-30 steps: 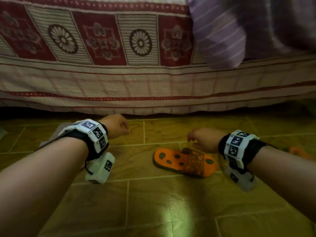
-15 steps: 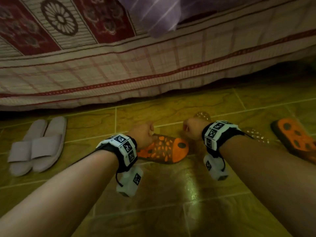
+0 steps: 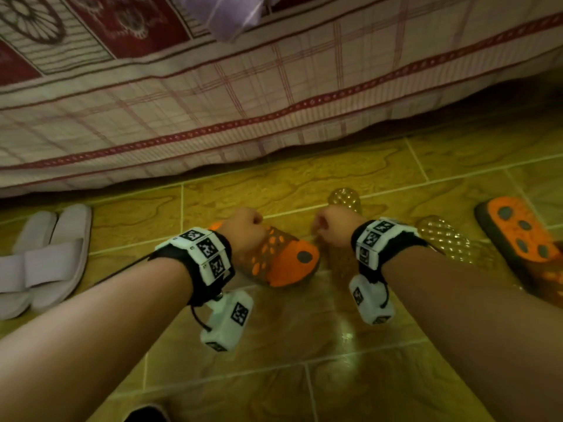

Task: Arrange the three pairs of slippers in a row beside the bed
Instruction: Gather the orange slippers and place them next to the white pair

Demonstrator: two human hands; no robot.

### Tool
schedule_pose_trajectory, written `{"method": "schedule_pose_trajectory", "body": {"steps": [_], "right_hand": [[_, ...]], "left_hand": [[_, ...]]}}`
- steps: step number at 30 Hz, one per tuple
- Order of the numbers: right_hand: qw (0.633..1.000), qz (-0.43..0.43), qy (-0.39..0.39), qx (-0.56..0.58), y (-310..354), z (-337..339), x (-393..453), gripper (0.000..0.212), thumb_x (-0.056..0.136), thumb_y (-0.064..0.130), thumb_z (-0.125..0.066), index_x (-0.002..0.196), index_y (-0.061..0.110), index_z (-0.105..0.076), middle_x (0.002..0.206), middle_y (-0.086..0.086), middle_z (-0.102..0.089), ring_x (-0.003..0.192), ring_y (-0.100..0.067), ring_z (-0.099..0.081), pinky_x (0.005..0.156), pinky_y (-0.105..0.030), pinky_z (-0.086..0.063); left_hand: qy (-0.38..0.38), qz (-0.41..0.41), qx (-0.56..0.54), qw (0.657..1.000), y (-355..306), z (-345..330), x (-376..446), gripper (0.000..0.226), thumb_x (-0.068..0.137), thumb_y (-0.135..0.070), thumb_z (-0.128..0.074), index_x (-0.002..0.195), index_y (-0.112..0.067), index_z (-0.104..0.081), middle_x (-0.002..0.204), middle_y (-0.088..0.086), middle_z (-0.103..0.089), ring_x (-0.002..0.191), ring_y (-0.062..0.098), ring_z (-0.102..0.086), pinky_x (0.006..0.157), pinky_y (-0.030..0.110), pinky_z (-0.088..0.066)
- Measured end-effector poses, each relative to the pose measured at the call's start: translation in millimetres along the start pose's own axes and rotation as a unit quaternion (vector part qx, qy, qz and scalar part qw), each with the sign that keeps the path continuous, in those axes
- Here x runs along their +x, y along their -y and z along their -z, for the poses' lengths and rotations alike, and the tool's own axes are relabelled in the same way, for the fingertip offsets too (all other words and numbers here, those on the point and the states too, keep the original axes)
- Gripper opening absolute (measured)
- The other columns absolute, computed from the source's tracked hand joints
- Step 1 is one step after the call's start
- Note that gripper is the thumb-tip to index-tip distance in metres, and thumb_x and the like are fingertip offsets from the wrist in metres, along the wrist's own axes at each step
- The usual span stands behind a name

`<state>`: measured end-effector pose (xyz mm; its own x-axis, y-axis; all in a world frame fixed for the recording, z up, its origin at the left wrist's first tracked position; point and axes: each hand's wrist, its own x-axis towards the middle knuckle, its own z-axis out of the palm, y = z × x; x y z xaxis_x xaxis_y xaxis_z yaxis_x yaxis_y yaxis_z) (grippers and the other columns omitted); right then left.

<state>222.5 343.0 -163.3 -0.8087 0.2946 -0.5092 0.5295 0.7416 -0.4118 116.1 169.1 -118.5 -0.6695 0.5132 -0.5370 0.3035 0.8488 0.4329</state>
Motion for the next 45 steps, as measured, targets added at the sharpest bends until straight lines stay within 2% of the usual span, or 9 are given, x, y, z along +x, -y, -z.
{"method": "schedule_pose_trajectory", "body": {"steps": [2, 6, 12, 17, 22, 29, 35, 41, 45], "right_hand": [[0.999, -0.015, -0.038, 0.025, -11, 15, -9, 0.021, 0.087, 0.014, -0.055, 0.105, 0.012, -0.067, 0.110, -0.011, -0.067, 0.100, -0.028, -0.062, 0.082, -0.031, -0.047], [0.991, -0.086, -0.098, 0.028, -46, 41, -41, 0.025, 0.087, 0.014, -0.055, 0.108, 0.008, -0.065, 0.111, -0.015, -0.067, 0.102, -0.032, -0.061, 0.084, -0.034, -0.048], [0.980, -0.176, -0.091, 0.021, -94, 54, -90, 0.037, 0.088, 0.018, -0.056, 0.125, 0.012, -0.054, 0.123, -0.014, -0.062, 0.110, -0.031, -0.059, 0.086, -0.033, -0.046], [0.954, -0.237, -0.186, -0.005, -152, 59, -133, 0.058, 0.086, 0.034, -0.060, 0.137, 0.017, -0.039, 0.139, -0.014, -0.048, 0.122, -0.036, -0.049, 0.093, -0.039, -0.043], [0.919, -0.378, -0.099, -0.057, -219, 30, -179, 0.063, 0.083, 0.015, -0.057, 0.141, 0.014, -0.032, 0.145, -0.017, -0.033, 0.127, -0.042, -0.043, 0.103, -0.052, -0.041], [0.918, -0.358, -0.070, -0.154, -231, 7, -174, 0.058, 0.083, 0.021, -0.053, 0.138, 0.015, -0.036, 0.142, -0.009, -0.038, 0.133, -0.039, -0.034, 0.107, -0.052, -0.033], [0.927, -0.359, -0.052, -0.098, -241, 5, -175, 0.049, 0.080, 0.026, -0.066, 0.126, 0.015, -0.051, 0.140, -0.013, -0.042, 0.120, -0.038, -0.051, 0.095, -0.046, -0.048], [0.921, -0.325, -0.169, -0.133, -226, 27, -181, 0.025, 0.090, 0.023, -0.052, 0.109, 0.008, -0.054, 0.113, -0.019, -0.060, 0.101, -0.036, -0.061, 0.084, -0.042, -0.052], [0.916, -0.238, -0.235, -0.220, -181, 52, -176, 0.023, 0.081, 0.026, -0.057, 0.100, 0.015, -0.059, 0.101, -0.013, -0.068, 0.111, -0.035, -0.050, 0.089, -0.042, -0.042]], "left_hand": [[-0.039, -0.039, -0.014, 0.998, -16, 4, 4, 0.022, 0.078, -0.046, -0.064, 0.085, -0.027, -0.056, 0.088, 0.003, -0.056, 0.080, 0.021, -0.055, 0.071, 0.033, -0.045], [-0.093, -0.163, 0.053, 0.981, -62, -2, 10, 0.065, 0.072, -0.051, -0.070, 0.123, -0.012, -0.058, 0.115, 0.008, -0.065, 0.102, 0.026, -0.061, 0.071, 0.029, -0.040], [-0.125, -0.332, 0.160, 0.921, -123, -37, -3, 0.047, 0.072, -0.047, -0.068, 0.101, -0.013, -0.058, 0.103, 0.010, -0.056, 0.098, 0.032, -0.055, 0.074, 0.040, -0.041], [-0.115, -0.396, 0.308, 0.857, -134, -65, -13, 0.087, 0.075, -0.044, -0.065, 0.143, -0.011, -0.022, 0.121, 0.006, -0.046, 0.113, 0.027, -0.048, 0.076, 0.043, -0.043], [-0.064, -0.397, 0.317, 0.859, -143, -82, -13, 0.098, 0.077, -0.028, -0.065, 0.148, -0.008, -0.001, 0.132, 0.011, -0.036, 0.118, 0.030, -0.039, 0.089, 0.050, -0.045], [-0.022, -0.427, 0.334, 0.840, -144, -101, 3, 0.096, 0.073, -0.018, -0.068, 0.148, -0.015, -0.009, 0.135, 0.012, -0.035, 0.115, 0.031, -0.039, 0.095, 0.044, -0.042], [-0.027, -0.468, 0.320, 0.823, -131, -91, 6, 0.089, 0.072, -0.021, -0.068, 0.147, -0.010, -0.021, 0.123, 0.012, -0.040, 0.108, 0.028, -0.040, 0.094, 0.038, -0.040], [-0.027, -0.493, 0.289, 0.820, -120, -79, 7, 0.080, 0.074, -0.022, -0.069, 0.143, -0.009, -0.031, 0.114, 0.014, -0.044, 0.102, 0.028, -0.041, 0.088, 0.036, -0.037], [-0.022, -0.494, 0.291, 0.819, -120, -69, 6, 0.081, 0.074, -0.024, -0.070, 0.143, -0.011, -0.030, 0.115, 0.013, -0.044, 0.105, 0.027, -0.041, 0.089, 0.033, -0.035]]}}
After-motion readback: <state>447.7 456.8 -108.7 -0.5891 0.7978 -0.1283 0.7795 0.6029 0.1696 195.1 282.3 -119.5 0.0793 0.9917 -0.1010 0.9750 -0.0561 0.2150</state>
